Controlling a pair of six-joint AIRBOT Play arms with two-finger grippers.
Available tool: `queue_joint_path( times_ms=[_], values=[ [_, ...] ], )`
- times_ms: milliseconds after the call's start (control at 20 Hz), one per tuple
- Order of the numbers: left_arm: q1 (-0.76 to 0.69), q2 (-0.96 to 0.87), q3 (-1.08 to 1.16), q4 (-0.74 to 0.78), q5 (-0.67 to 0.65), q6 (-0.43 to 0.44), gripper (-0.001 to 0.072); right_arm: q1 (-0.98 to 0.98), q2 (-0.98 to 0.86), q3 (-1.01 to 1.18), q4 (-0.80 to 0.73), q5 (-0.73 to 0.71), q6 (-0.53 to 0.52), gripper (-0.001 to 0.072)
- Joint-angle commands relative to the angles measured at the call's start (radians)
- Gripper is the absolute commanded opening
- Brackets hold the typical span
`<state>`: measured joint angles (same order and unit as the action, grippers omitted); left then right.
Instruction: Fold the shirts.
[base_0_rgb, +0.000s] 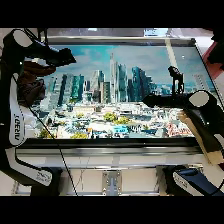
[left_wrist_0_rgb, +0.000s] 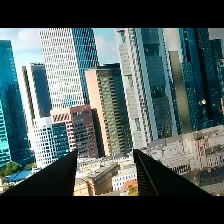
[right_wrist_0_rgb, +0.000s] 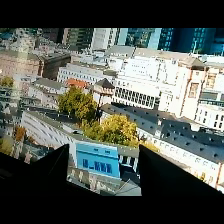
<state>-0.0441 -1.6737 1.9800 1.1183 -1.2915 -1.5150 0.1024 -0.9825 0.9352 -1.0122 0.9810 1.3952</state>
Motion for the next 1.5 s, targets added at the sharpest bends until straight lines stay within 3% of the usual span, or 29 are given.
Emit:
queue_joint_path(
  times_ms=[0, 1150, 1450],
  values=[
    [0.0, 0.0, 0.0, 0.0, 0.0, 0.0, 0.0424, 0.001, 0.0, 0.0, 0.0, 0.0, 0.0, 0.05],
    [0.0, 0.0, 0.0, 0.0, 0.0, 0.0, 0.0424, 0.001, 0.0, 0.0, 0.0, 0.0, 0.0, 0.05],
    [0.0, 0.0, 0.0, -0.001, 0.003, 0.0, 0.0424, 0.001, 0.0, 0.0, 0.027, -0.127, 0.001, 0.0501]
  ],
)
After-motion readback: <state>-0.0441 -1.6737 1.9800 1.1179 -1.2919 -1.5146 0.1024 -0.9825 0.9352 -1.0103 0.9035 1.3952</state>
